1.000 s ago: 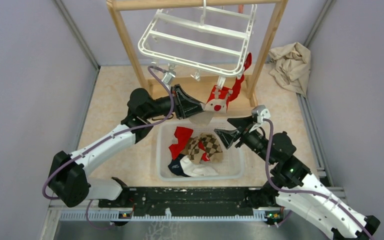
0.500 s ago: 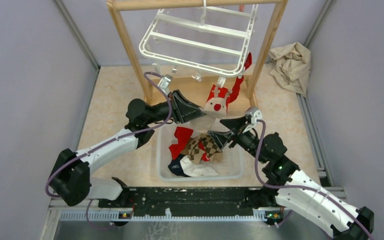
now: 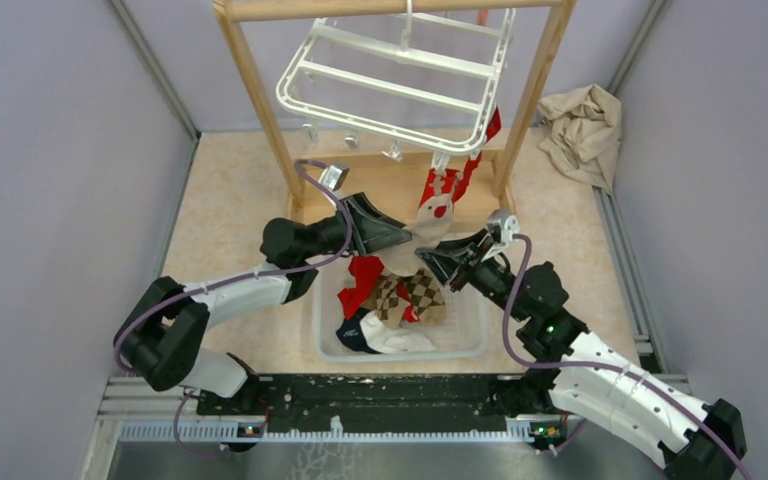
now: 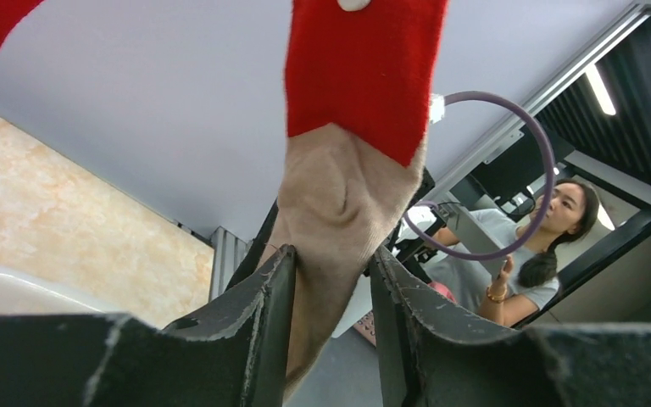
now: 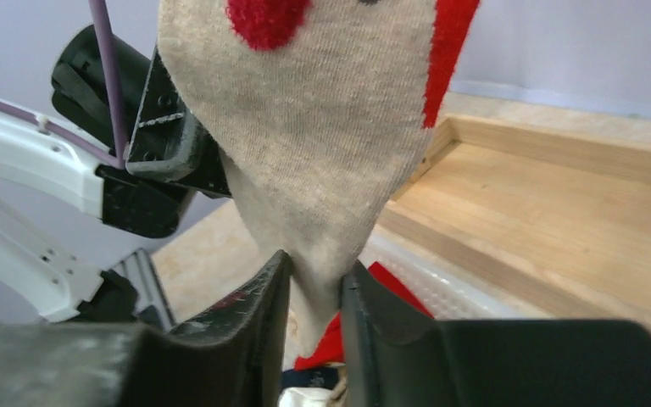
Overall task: Remove the socks clipped to the hanger
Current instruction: Remove the sock from the hanger.
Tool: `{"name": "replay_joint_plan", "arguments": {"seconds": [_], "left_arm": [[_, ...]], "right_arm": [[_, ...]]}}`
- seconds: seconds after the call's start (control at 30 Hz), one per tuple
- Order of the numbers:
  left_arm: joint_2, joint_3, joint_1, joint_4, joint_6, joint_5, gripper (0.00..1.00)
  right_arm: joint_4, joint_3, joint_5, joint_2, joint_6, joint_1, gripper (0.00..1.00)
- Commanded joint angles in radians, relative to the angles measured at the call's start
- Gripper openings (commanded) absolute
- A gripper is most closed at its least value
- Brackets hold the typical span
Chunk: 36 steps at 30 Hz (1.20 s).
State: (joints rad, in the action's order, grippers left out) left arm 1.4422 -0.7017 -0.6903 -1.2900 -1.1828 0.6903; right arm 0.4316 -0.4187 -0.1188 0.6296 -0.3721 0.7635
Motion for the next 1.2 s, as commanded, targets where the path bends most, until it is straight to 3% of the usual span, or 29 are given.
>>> {"name": "replay_joint_plan", "arguments": {"seconds": [0.0, 0.07, 0.23, 0.77, 1.17], "left_arm": [[0.002, 0.002, -0.009, -0.106, -0.029, -0.02, 0.48], [-0.017, -0.003, -0.009, -0.045, -0.002, -0.024, 0.54], [-0.067, -0.034, -0.009, 0.142, 0.095, -0.032, 0.63], [-0.224, -0.143, -0.009, 0.661, 0.365, -0.166, 0.7], [-0.269, -0.166, -0.01, 0.717, 0.399, -0.179, 0.7]], "right_arm": [[0.033, -0.045, -0.036, 0.018, -0.002, -0.005, 0.14], [0.01, -0.064, -0.038, 0.028, 0.007, -0.005, 0.05], [-0.056, -0.089, -0.008, 0.024, 0.028, -0.004, 0.0], [-0.348, -0.232, 0.17, 0.016, 0.166, -0.004, 0.0], [-0.426, -0.274, 0.126, 0.009, 0.225, -0.004, 0.0]]}}
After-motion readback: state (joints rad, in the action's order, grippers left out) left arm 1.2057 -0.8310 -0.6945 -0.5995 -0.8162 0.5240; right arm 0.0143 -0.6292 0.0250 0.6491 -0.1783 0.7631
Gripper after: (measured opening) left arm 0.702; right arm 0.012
